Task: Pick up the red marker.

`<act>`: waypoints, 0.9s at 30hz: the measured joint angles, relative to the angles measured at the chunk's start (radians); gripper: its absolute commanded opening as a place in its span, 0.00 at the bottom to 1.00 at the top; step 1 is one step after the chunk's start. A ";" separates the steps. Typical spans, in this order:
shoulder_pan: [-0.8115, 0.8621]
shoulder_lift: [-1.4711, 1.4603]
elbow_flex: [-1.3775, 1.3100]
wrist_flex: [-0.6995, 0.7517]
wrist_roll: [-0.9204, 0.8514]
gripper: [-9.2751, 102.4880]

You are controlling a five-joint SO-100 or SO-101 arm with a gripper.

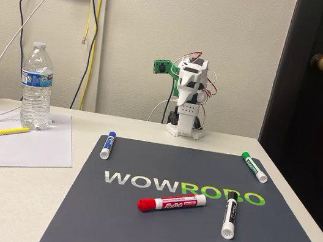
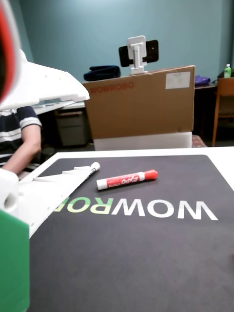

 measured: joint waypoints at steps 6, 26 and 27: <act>-0.037 0.017 0.132 -0.235 -0.140 0.37; -0.072 -0.337 -0.051 -0.291 -0.190 0.36; -0.074 -0.449 -0.147 -0.281 -0.204 0.36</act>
